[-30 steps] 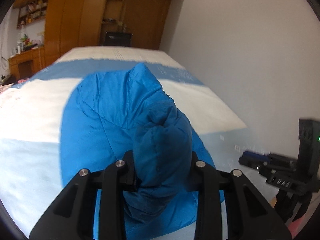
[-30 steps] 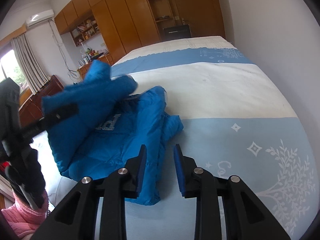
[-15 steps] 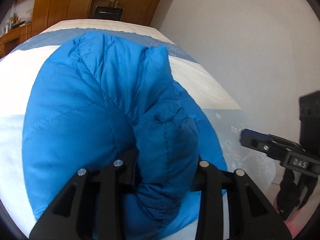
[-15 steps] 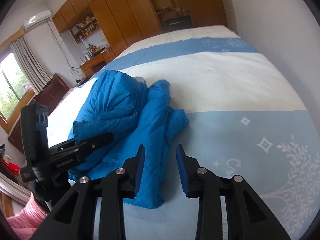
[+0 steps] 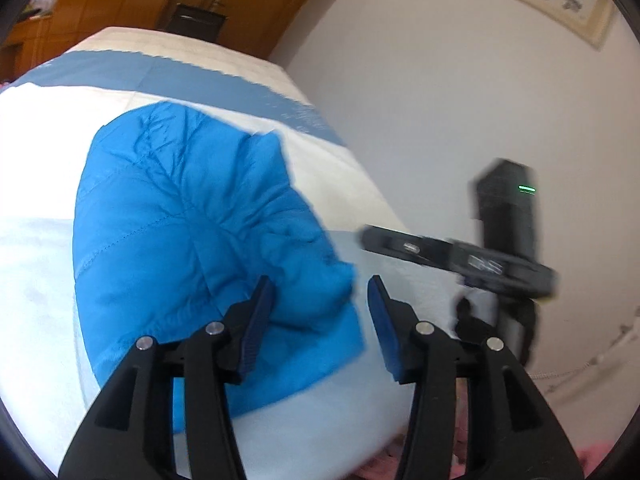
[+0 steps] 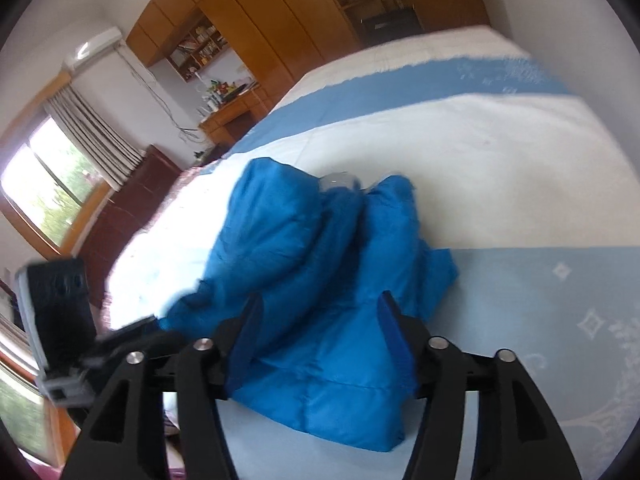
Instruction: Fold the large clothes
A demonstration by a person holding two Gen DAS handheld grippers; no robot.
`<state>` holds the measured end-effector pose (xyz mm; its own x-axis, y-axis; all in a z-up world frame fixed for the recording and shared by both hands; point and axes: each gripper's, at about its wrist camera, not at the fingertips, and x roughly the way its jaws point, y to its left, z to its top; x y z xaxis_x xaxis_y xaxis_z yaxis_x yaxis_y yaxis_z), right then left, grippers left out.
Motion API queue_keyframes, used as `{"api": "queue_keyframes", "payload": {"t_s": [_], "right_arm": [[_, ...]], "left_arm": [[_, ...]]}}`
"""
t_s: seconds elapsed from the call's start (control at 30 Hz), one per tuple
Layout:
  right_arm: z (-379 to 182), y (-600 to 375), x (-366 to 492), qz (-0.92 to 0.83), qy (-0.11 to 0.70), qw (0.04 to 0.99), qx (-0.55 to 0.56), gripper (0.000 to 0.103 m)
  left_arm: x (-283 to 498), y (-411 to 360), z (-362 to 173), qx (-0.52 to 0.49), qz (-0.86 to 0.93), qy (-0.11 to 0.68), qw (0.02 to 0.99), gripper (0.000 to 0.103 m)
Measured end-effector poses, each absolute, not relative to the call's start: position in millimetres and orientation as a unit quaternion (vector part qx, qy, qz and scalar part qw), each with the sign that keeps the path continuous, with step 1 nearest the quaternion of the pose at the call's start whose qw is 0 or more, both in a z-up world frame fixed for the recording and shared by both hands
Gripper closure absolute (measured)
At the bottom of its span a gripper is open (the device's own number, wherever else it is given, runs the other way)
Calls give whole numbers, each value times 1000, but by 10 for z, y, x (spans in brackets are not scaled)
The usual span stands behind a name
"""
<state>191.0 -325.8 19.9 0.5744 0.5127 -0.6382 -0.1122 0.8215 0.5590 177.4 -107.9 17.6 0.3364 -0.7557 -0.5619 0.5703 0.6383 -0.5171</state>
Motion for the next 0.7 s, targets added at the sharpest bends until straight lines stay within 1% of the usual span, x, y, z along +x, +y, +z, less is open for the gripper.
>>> {"api": "queue_keyframes", "payload": {"t_s": [0.07,0.13,0.2,0.3,0.37,0.43,0.5,0.7], "right_arm": [[171,-3275,2009,197,436,840,258,37],[144,-3247,2100,202,448,829,265,33],[116,-3194,2200,203,462,821,268,32],[91,-3078,2325,208,480,810,265,31],[83,-2984,2382,209,494,802,264,29],[49,-2927,2451,206,508,794,263,25],[3,-2883,2531,198,524,784,267,24],[-66,-2716,2713,200,545,771,263,22]], "left_arm": [[1760,-991,280,-95,-382,391,832,53],[1823,-915,328,-70,-327,382,862,52],[2009,-842,288,-40,-251,389,885,52],[2327,-784,157,-16,-179,408,895,54],[2527,-785,27,-17,-170,426,888,54],[2657,-855,-66,-16,-166,438,883,54],[2721,-899,-132,-15,-169,444,880,54],[2802,-844,-189,-14,-164,435,885,51]]}}
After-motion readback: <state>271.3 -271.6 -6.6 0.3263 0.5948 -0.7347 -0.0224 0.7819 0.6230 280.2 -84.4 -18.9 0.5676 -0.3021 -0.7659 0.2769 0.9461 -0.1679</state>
